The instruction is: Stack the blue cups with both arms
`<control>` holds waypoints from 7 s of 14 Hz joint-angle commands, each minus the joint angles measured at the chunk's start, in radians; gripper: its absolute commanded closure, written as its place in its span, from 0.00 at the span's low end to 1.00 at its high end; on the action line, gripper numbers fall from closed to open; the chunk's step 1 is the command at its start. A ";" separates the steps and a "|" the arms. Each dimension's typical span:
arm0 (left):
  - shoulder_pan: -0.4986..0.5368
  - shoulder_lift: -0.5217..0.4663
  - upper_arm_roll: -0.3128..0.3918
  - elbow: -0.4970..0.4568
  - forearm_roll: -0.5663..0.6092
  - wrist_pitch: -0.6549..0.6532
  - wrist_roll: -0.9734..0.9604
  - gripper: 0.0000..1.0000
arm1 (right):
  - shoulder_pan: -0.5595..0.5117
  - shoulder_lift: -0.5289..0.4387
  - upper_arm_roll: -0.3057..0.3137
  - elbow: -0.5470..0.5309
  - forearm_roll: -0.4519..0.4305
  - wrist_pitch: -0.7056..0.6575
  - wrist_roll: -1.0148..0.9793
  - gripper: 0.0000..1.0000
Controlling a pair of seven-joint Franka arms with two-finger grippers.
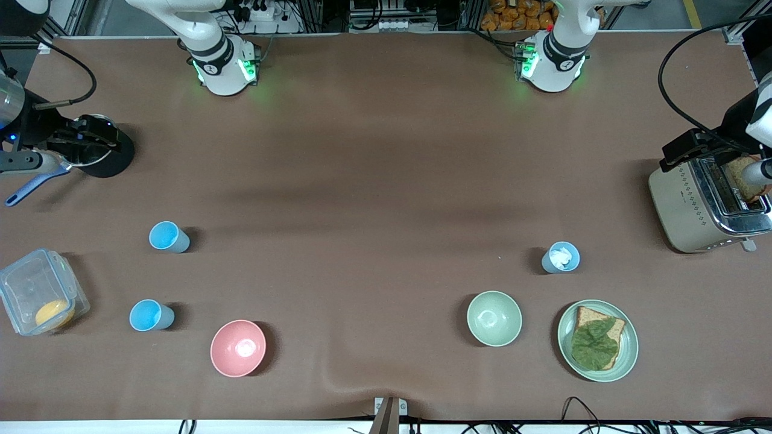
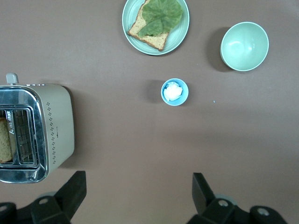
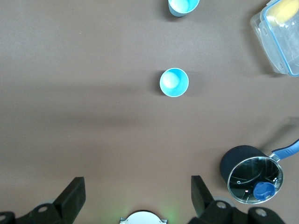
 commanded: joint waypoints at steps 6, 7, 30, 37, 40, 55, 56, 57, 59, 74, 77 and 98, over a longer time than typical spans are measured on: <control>0.000 0.072 -0.013 -0.018 0.017 0.057 0.030 0.00 | -0.003 -0.030 0.000 -0.025 0.009 -0.018 0.005 0.00; -0.006 0.089 -0.020 -0.074 0.023 0.129 0.029 0.00 | -0.006 -0.028 0.000 -0.024 0.008 -0.030 0.005 0.00; -0.020 0.433 -0.163 -0.368 0.007 0.824 -0.167 1.00 | -0.203 0.653 0.000 -0.076 0.035 0.501 -0.151 0.00; -0.356 0.551 -0.300 -0.120 0.020 0.702 -0.699 1.00 | -0.206 0.638 0.004 -0.090 0.044 0.499 -0.164 1.00; -0.506 0.655 -0.287 -0.031 0.023 0.702 -0.848 1.00 | -0.197 0.624 0.004 -0.088 0.043 0.498 -0.185 1.00; -0.469 0.272 -0.182 0.019 0.076 0.356 -0.751 0.00 | 0.281 0.440 0.095 -0.074 0.201 0.378 0.489 1.00; -0.404 0.228 -0.182 0.017 0.087 0.281 -0.658 0.00 | 0.340 0.441 0.095 -0.074 0.242 0.386 0.549 1.00; -0.331 0.191 -0.183 0.019 0.087 0.213 -0.563 0.00 | 0.377 0.447 0.095 -0.077 0.270 0.421 0.616 1.00; -0.187 0.134 -0.188 0.017 0.087 0.142 -0.432 0.00 | 0.458 0.467 0.095 -0.080 0.273 0.490 0.748 1.00; -0.019 -0.012 -0.108 -0.081 0.044 0.076 -0.174 0.00 | 0.390 0.448 0.085 -0.077 0.255 0.426 0.735 0.00; -0.029 -0.007 -0.109 -0.059 0.049 0.071 -0.175 0.00 | 0.224 0.373 0.085 -0.160 0.131 0.396 0.498 0.00; -0.022 -0.018 -0.117 -0.050 0.029 0.068 -0.143 0.00 | -0.098 0.018 0.085 -0.005 -0.049 0.047 -0.158 0.00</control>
